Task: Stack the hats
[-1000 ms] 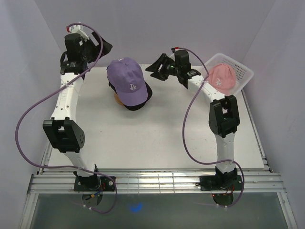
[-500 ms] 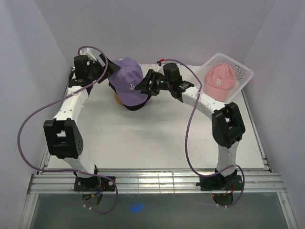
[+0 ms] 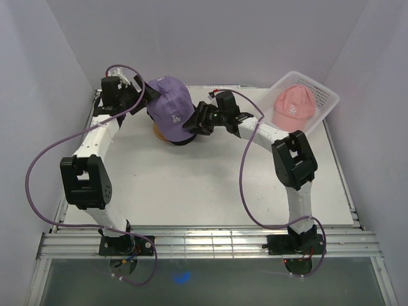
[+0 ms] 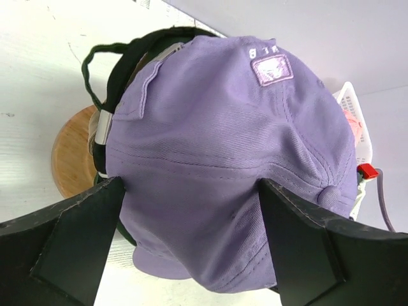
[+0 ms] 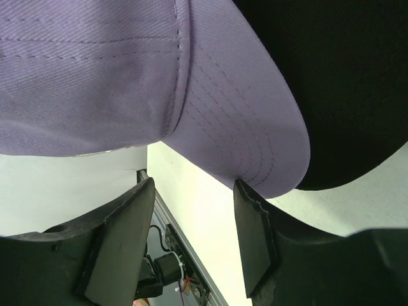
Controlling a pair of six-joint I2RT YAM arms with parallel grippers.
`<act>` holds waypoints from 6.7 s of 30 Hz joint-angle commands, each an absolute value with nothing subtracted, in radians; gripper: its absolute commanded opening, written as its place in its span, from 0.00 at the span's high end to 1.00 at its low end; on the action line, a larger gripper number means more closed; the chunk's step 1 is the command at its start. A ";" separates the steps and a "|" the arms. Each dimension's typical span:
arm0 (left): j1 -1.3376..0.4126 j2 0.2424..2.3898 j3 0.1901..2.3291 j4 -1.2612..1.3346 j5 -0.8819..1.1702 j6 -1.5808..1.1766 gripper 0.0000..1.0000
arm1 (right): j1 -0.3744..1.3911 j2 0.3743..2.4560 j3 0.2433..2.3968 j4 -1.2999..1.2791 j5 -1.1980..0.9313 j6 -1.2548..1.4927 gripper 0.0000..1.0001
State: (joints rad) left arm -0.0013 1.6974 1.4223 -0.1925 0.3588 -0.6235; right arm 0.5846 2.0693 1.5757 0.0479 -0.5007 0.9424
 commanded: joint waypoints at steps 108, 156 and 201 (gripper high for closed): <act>-0.014 1.592 1.773 -0.433 0.442 -0.623 0.02 | -0.218 1.850 1.511 -0.738 0.028 1.106 0.11; -0.014 1.592 1.779 -0.422 0.445 -0.618 0.02 | -0.202 1.488 1.011 -0.067 0.077 1.031 0.77; -0.028 1.628 1.848 -0.462 0.425 -0.595 0.02 | -0.330 1.684 0.836 0.598 -0.176 1.299 0.58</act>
